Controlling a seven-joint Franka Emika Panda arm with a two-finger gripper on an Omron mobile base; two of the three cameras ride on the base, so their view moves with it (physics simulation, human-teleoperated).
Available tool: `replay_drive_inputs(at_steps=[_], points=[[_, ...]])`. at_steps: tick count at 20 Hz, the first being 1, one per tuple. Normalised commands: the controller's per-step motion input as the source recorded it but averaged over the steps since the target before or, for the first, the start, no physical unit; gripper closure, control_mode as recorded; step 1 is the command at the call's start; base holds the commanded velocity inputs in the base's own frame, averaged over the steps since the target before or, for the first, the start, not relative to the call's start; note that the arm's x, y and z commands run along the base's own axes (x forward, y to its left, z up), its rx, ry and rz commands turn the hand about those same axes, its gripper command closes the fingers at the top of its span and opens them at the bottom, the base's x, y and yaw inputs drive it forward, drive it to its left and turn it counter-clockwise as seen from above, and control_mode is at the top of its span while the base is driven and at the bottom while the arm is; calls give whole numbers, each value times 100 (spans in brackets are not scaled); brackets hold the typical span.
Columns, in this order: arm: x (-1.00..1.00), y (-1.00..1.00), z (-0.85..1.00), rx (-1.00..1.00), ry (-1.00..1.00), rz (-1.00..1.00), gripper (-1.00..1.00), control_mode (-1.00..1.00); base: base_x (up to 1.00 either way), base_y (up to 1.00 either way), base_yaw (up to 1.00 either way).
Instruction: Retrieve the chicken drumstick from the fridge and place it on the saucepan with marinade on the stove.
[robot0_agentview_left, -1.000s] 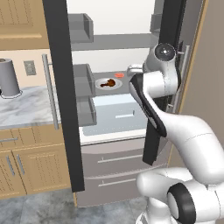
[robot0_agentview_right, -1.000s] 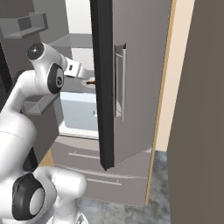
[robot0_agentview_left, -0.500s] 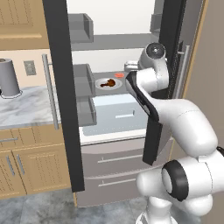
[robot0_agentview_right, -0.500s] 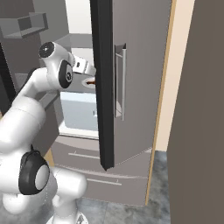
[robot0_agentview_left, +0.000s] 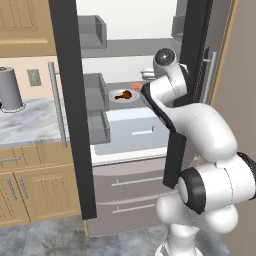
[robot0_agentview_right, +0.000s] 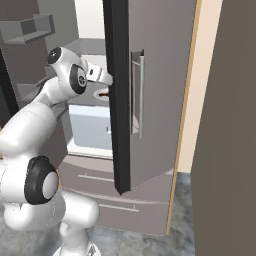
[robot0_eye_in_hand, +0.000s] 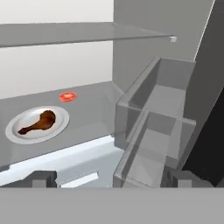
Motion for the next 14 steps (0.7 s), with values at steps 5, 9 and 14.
replay_drive_inputs(at_steps=[5,9,14], points=[[2,-46,-19,-10,0,-18,-100,-100,0,0,0],[3,-48,-18,-8,0,-17,-100,-100,0,0,0],[5,-50,-14,-4,0,-14,-100,-100,0,0,0]])
